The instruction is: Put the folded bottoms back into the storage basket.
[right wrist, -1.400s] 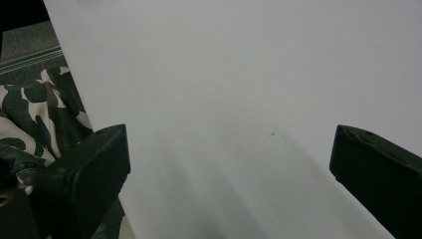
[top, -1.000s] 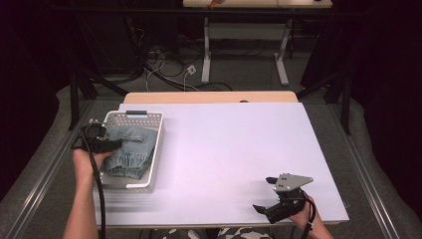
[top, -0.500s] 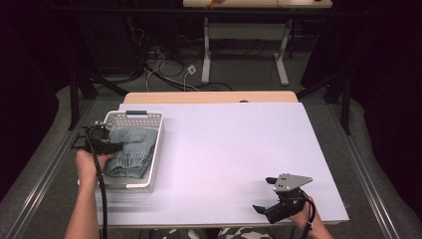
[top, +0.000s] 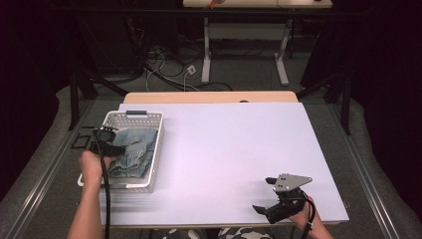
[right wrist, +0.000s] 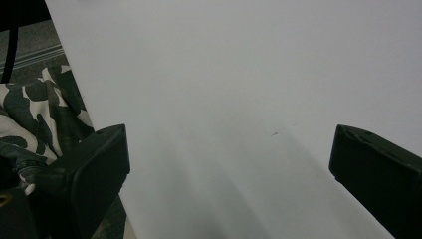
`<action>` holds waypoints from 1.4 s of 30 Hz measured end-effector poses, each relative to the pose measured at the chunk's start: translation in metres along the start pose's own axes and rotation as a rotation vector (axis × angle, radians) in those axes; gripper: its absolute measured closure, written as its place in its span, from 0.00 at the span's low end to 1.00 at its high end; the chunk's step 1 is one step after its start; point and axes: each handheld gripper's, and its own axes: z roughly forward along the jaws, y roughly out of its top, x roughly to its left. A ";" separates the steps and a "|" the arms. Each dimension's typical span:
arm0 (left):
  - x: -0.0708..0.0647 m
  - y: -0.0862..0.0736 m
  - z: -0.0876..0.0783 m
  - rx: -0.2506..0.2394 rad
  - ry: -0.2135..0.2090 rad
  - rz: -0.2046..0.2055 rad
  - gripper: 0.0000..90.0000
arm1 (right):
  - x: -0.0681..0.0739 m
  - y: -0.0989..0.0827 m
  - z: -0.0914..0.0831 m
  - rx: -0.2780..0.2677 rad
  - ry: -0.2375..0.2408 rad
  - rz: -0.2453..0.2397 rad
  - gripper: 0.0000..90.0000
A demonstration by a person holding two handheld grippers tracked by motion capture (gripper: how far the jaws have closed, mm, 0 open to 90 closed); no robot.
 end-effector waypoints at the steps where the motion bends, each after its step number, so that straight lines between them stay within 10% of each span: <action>1: 0.000 0.000 0.000 -0.001 0.001 0.001 0.69 | 0.000 0.000 0.000 0.000 0.000 0.000 0.03; 19: -0.003 0.004 -0.014 -0.022 -0.017 -0.008 0.18 | 0.000 0.000 -0.001 -0.005 -0.005 -0.004 0.02; 42: -0.031 -0.004 -0.043 -0.118 0.024 0.049 0.00 | 0.000 0.000 -0.002 -0.010 -0.003 -0.003 0.02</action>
